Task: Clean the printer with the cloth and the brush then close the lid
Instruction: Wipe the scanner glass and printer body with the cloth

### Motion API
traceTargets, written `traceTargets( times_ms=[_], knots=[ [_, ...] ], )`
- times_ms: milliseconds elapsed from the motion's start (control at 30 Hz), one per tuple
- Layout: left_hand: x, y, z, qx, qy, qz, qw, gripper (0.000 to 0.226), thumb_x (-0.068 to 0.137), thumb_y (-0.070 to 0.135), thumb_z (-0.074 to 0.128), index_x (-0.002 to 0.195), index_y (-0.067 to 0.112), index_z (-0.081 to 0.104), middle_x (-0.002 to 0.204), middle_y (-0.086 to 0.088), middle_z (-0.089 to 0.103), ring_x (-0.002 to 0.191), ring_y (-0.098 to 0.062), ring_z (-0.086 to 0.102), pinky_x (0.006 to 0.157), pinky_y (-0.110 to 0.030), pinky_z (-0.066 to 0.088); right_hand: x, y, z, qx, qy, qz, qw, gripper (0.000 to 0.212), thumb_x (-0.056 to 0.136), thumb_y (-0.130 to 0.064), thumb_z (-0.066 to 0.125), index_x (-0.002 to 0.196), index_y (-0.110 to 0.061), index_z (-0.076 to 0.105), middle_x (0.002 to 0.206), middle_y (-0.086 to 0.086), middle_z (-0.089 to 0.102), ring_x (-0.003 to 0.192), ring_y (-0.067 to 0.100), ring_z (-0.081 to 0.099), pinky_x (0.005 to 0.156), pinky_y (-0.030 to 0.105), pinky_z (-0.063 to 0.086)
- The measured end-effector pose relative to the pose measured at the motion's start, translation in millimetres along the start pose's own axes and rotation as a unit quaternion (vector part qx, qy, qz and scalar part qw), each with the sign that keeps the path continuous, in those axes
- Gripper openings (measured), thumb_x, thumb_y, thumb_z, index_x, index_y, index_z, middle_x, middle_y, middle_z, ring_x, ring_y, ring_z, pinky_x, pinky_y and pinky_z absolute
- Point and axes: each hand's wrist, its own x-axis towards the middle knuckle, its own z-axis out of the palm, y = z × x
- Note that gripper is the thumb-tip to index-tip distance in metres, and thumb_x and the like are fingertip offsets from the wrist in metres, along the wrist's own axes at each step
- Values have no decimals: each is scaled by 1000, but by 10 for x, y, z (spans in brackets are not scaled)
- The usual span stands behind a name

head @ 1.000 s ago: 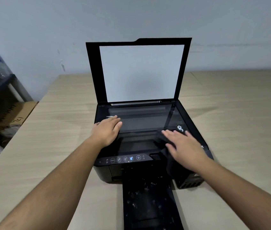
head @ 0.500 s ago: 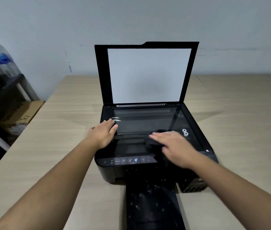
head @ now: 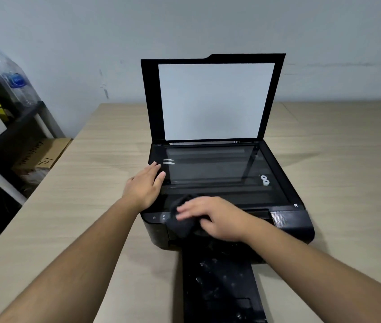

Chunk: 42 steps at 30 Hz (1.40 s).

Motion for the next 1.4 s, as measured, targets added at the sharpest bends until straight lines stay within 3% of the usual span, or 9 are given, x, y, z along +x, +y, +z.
traceTargets(
  times_ms=[200,333,433,600,833,1033,1133,1233,1400],
  knots=[
    [-163,-148,-81,-15,-10,-3,1000,50,101,39,25,147,21,31,156,5,26,145,-12,21,117,-36,20,-659,309,-198,-58,101,64,991,55,71,-13,41,116,-39,60,126,-28,50,121,-11,40,105,36,39],
    [-268,-263,-80,-53,-21,-7,998,46,102,33,27,146,21,35,155,3,30,144,-14,25,117,-38,21,-241,-16,38,-105,46,16,993,61,75,-7,42,132,-26,50,141,-5,48,134,11,38,111,22,24],
    [-318,-306,-79,-73,-22,-2,997,43,102,27,31,144,21,38,154,2,31,142,-14,29,116,-34,23,266,-298,421,-145,28,-60,987,53,83,-11,51,135,-17,47,142,7,46,134,26,40,110,37,32],
    [-331,-326,-138,-94,-23,6,995,41,102,23,33,141,19,44,152,2,36,140,-14,32,115,-27,23,304,-291,376,-138,17,-53,989,59,79,-6,51,134,-25,47,143,-2,46,131,20,42,104,38,37],
    [-322,-364,-152,-128,-53,7,990,42,102,22,34,143,21,40,153,5,32,142,-13,29,117,-30,21,-384,74,-53,-116,49,46,991,66,63,-6,45,125,-25,57,130,-9,57,123,13,49,106,19,26],
    [-287,-388,-206,-179,-78,-2,981,40,102,20,35,141,17,44,152,2,35,141,-11,29,112,-17,17,414,-377,617,-201,69,-70,975,47,77,-23,49,123,-17,59,127,3,61,116,23,57,97,36,45],
    [-267,-393,-233,-197,-78,-11,977,39,102,21,35,139,17,47,150,2,38,141,-12,31,115,-22,20,563,-497,744,-242,70,-110,961,48,78,-23,36,119,-21,60,125,2,62,112,24,60,89,34,50],
    [-283,-384,-216,-155,-72,2,985,41,103,23,33,141,18,44,151,4,36,141,-12,30,115,-23,20,323,-335,639,-272,63,-141,950,51,80,-14,34,125,-22,56,132,0,57,120,23,54,95,33,45],
    [-292,-413,-139,-96,-63,4,993,43,102,29,32,145,26,37,154,10,30,142,-13,29,117,-37,23,-536,174,398,-291,112,-72,947,61,74,-2,35,129,-23,51,135,-1,54,124,19,45,102,33,34]
  ],
)
